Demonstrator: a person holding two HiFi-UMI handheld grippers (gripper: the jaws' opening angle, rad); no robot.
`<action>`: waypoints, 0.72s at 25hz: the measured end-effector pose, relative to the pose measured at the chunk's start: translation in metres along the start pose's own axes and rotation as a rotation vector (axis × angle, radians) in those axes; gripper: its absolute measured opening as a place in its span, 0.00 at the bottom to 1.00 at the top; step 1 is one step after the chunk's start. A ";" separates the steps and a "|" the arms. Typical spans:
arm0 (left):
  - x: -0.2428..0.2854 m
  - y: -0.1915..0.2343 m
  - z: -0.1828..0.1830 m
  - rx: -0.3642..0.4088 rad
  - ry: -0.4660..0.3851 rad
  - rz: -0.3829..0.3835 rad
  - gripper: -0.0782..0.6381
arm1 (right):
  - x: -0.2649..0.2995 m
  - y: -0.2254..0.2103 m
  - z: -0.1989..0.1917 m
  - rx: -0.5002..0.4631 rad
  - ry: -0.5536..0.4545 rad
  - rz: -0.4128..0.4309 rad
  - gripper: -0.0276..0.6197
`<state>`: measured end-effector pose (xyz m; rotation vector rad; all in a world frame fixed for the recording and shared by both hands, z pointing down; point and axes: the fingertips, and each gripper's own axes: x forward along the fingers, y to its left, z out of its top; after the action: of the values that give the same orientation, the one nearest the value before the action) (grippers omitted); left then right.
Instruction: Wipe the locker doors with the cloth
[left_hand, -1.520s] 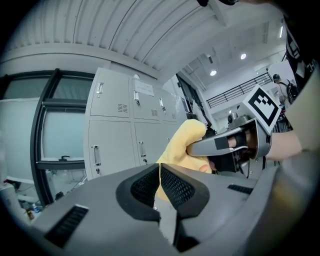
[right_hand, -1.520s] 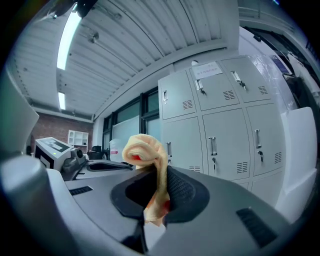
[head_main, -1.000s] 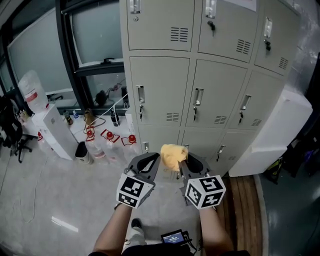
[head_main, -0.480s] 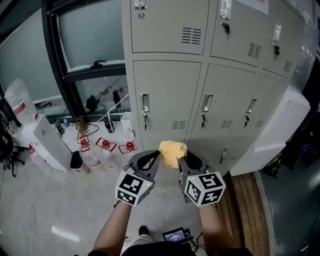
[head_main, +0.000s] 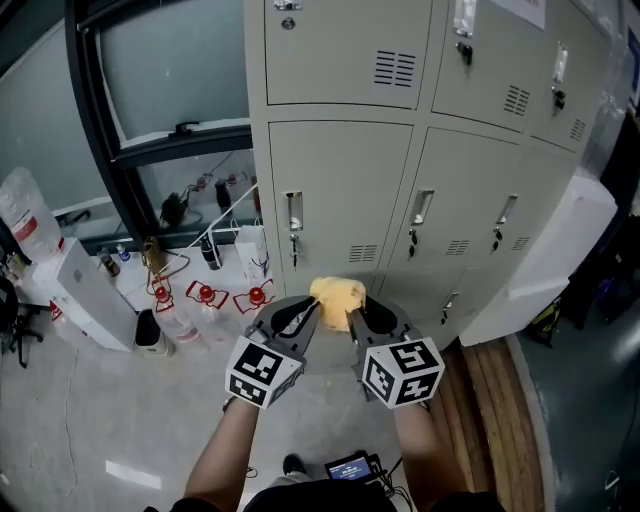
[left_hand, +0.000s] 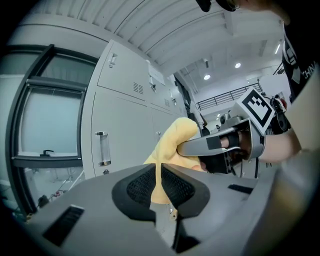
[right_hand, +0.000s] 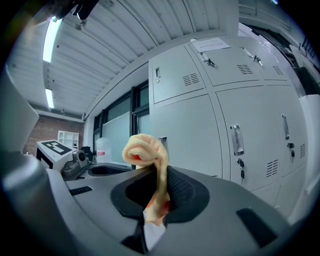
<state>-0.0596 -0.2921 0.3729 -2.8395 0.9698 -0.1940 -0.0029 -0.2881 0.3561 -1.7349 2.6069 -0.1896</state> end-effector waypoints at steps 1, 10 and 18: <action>0.003 0.001 0.001 -0.008 -0.002 0.002 0.14 | 0.002 -0.003 0.001 -0.003 0.004 0.006 0.15; 0.030 -0.002 0.015 0.006 -0.014 0.084 0.27 | 0.008 -0.021 0.013 -0.020 0.005 0.104 0.15; 0.032 0.010 0.035 0.063 -0.018 0.151 0.17 | 0.017 -0.013 0.035 -0.044 -0.020 0.165 0.15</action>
<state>-0.0345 -0.3164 0.3396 -2.6925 1.1475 -0.1793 0.0046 -0.3120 0.3238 -1.5143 2.7424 -0.1129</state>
